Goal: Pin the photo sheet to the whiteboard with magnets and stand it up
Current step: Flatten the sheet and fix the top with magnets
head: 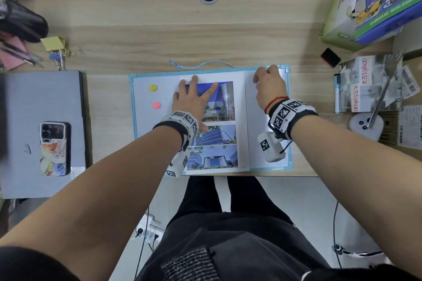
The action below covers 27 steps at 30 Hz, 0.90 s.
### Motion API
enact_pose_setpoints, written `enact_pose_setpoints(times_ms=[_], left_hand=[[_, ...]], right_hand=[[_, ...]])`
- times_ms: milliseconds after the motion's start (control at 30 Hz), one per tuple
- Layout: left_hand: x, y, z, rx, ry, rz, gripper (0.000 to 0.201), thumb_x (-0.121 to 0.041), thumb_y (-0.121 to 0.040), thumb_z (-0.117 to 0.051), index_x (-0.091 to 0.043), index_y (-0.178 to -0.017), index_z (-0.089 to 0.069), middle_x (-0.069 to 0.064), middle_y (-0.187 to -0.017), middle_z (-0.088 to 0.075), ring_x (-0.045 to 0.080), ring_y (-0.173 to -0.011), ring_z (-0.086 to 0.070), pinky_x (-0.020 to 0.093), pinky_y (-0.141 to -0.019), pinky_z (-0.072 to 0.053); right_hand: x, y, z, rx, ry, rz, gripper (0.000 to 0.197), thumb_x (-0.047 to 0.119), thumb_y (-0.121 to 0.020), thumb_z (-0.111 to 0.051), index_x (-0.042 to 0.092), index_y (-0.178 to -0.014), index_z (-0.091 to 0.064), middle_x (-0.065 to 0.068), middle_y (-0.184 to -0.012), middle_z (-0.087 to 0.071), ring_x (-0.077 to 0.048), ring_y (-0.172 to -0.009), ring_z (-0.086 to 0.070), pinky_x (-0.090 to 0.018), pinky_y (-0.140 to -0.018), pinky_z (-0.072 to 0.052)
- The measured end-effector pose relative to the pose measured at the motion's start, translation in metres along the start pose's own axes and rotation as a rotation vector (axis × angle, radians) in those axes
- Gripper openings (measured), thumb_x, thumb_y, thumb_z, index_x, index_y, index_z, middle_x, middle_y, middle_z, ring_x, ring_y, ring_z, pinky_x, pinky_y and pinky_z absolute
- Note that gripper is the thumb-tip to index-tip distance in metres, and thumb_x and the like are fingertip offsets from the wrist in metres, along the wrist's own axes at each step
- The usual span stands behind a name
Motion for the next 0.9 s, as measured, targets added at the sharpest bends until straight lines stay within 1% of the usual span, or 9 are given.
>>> enact_pose_setpoints(times_ms=[67,133,167,267,467,600,733,900], left_hand=[[0.0,0.0,0.0,0.002,0.001,-0.001,0.137,-0.059,-0.051,-0.085,-0.045,-0.148,0.01,0.013,-0.157,0.002,0.046,-0.142,-0.009,0.053,-0.11,-0.033],[0.0,0.0,0.0,0.005,0.006,-0.001,0.137,-0.059,-0.05,-0.085,-0.046,-0.148,0.011,0.012,-0.157,0.003,0.046,-0.142,-0.008,0.052,-0.11,-0.032],[0.001,0.0,-0.001,0.007,0.012,0.001,0.137,-0.059,-0.05,-0.085,-0.046,-0.148,0.011,0.012,-0.157,0.004,0.046,-0.142,-0.008,0.052,-0.11,-0.032],[0.001,-0.001,0.0,0.012,0.034,0.002,0.136,-0.057,-0.051,-0.086,-0.047,-0.147,0.01,0.011,-0.158,0.004,0.045,-0.142,-0.007,0.053,-0.111,-0.03],[0.002,-0.001,-0.001,0.013,0.06,0.006,0.137,-0.053,-0.051,-0.088,-0.048,-0.147,0.01,0.011,-0.158,0.004,0.046,-0.143,-0.006,0.054,-0.112,-0.027],[0.002,-0.001,-0.001,0.015,0.079,0.001,0.136,-0.051,-0.051,-0.088,-0.049,-0.147,0.009,0.01,-0.158,0.005,0.045,-0.143,-0.004,0.054,-0.113,-0.026],[0.003,-0.001,-0.001,0.024,0.085,-0.001,0.135,-0.05,-0.053,-0.088,-0.05,-0.146,0.01,0.009,-0.158,0.007,0.045,-0.144,-0.002,0.055,-0.114,-0.024],[0.003,-0.001,-0.002,0.041,0.083,-0.001,0.135,-0.051,-0.054,-0.087,-0.049,-0.146,0.012,0.009,-0.158,0.009,0.045,-0.144,-0.002,0.054,-0.115,-0.023]], right_hand=[[-0.001,-0.002,-0.004,0.048,0.006,-0.035,0.031,-0.011,-0.082,-0.049,0.002,-0.11,-0.053,-0.021,-0.114,-0.05,-0.038,-0.088,-0.062,-0.039,-0.076,-0.053],[0.0,-0.005,-0.006,0.074,-0.008,-0.03,0.023,-0.002,-0.088,-0.052,0.003,-0.11,-0.056,-0.021,-0.114,-0.055,-0.037,-0.094,-0.06,-0.033,-0.075,-0.045],[0.004,-0.008,-0.005,0.071,-0.04,-0.015,0.02,0.003,-0.089,-0.054,0.004,-0.108,-0.059,-0.019,-0.113,-0.057,-0.036,-0.097,-0.06,-0.031,-0.076,-0.044],[0.017,-0.019,-0.003,0.056,-0.171,0.019,0.015,0.01,-0.088,-0.059,0.008,-0.099,-0.068,-0.016,-0.105,-0.067,-0.031,-0.099,-0.063,-0.031,-0.085,-0.048],[0.032,-0.03,-0.006,0.065,-0.216,0.029,0.015,0.01,-0.087,-0.06,0.008,-0.099,-0.069,-0.015,-0.102,-0.071,-0.029,-0.097,-0.064,-0.029,-0.085,-0.049],[0.025,-0.032,-0.005,0.023,-0.242,0.0,0.015,0.007,-0.086,-0.06,0.007,-0.099,-0.068,-0.016,-0.1,-0.07,-0.031,-0.094,-0.064,-0.03,-0.082,-0.05],[0.026,-0.032,-0.004,0.005,-0.212,0.009,0.017,0.007,-0.087,-0.059,0.004,-0.103,-0.064,-0.018,-0.104,-0.066,-0.034,-0.098,-0.061,-0.034,-0.084,-0.048],[0.028,-0.029,-0.005,-0.027,-0.213,0.019,0.023,0.005,-0.087,-0.059,0.002,-0.109,-0.057,-0.019,-0.115,-0.054,-0.035,-0.095,-0.059,-0.037,-0.086,-0.048]])
Point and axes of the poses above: each hand's wrist, its own y-axis away from the middle knuckle, its own z-axis out of the back of the hand, x = y × z, the point moved 6 cm from there along -y, towards the middle knuckle
